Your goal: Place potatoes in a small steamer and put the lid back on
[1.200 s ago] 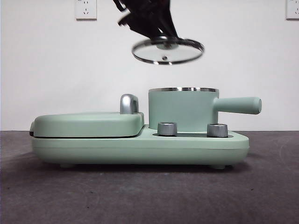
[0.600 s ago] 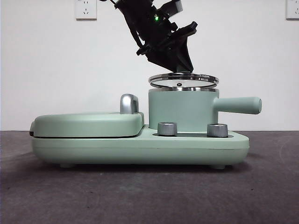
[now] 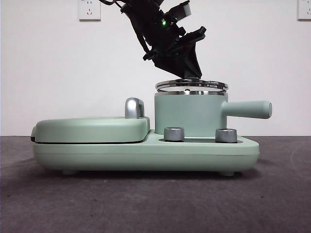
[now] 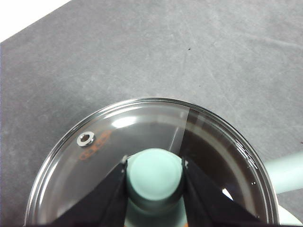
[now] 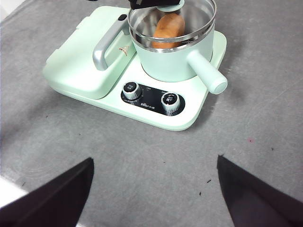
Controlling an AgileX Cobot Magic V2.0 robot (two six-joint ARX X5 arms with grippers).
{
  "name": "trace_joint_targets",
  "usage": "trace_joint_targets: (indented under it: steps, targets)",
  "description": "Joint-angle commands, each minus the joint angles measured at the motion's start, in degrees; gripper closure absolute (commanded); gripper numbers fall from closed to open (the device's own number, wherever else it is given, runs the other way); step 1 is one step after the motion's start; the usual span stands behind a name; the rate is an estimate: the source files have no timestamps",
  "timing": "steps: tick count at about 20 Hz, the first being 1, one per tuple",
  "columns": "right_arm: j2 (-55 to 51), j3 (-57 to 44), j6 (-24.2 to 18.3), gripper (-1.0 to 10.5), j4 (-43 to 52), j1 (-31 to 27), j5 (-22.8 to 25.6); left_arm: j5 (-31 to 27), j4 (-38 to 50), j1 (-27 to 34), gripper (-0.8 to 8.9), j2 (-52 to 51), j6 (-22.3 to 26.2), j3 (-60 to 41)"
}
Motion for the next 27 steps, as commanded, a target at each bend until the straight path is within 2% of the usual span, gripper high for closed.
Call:
trace_joint_targets:
  steps: [1,10,16,24,25,26,27]
  targets:
    - [0.17,0.48,0.63,5.3,0.55,0.28,0.09,0.22,1.57,-0.57,7.96,1.44,0.42,2.05]
    - [0.17,0.48,1.88,5.3,0.57,0.28,0.09,0.63,0.42,-0.87,7.96,4.07,0.11,2.05]
    - [0.17,0.48,2.16,5.3,0.57,0.28,0.09,0.63,-5.49,-1.03,7.95,4.07,-0.37,2.05]
    - [0.17,0.48,2.56,5.3,0.59,0.28,0.17,0.61,-6.29,-1.03,7.84,4.07,-7.13,2.05]
    - [0.17,0.48,2.56,5.3,0.59,0.28,0.33,0.61,-6.25,-0.98,7.71,4.07,-7.87,2.05]
    - [0.17,0.48,2.56,5.3,0.59,0.28,0.50,0.61,-6.23,-0.98,7.14,4.07,-8.17,2.05]
    - [0.17,0.48,2.56,5.3,0.59,0.28,0.74,0.61,-6.14,-0.98,5.99,4.07,-8.94,2.05]
